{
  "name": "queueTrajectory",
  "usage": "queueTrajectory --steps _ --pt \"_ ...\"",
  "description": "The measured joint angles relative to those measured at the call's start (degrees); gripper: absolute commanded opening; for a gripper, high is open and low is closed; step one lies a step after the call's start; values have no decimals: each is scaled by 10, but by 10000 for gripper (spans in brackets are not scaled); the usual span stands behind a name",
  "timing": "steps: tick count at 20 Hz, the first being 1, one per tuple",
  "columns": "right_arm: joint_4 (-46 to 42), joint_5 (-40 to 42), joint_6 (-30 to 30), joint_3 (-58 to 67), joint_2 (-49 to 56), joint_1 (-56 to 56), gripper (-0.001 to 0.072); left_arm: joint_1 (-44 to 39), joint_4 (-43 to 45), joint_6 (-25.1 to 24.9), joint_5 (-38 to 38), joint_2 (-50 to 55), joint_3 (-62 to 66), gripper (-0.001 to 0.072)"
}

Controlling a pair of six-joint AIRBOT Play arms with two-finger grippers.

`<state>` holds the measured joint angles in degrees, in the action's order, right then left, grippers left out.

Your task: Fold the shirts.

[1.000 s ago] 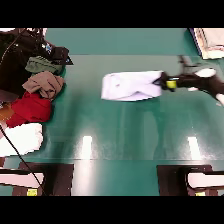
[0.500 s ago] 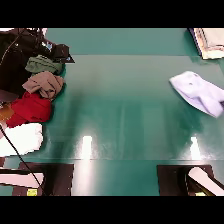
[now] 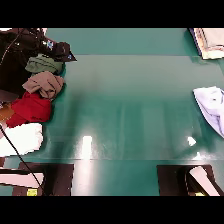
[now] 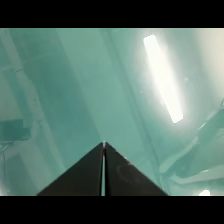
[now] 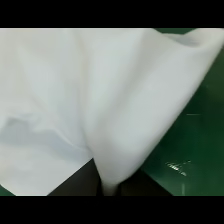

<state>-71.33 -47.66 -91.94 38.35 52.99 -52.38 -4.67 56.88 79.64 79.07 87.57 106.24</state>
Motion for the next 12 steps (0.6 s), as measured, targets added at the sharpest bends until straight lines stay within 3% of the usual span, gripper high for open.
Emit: queueTrajectory --steps 1,2,6,8,10,12 --pt "-35 -9 -10 0 -7 -1 607 0 0 0 -1 0 0 23" --pt "-71 -20 -19 -1 -14 -2 625 0 -1 -1 -1 0 0 23" --pt "-174 -73 -35 25 -38 -4 616 0 -1 -4 -1 0 0 23" --pt "-181 -88 -39 55 -48 6 513 0 -2 -4 -1 0 0 23" --pt "-155 -98 -40 89 -53 37 493 0 -2 -5 0 0 0 23" --pt "-118 -106 -39 120 -55 92 420 0 -2 -6 -1 0 0 23"
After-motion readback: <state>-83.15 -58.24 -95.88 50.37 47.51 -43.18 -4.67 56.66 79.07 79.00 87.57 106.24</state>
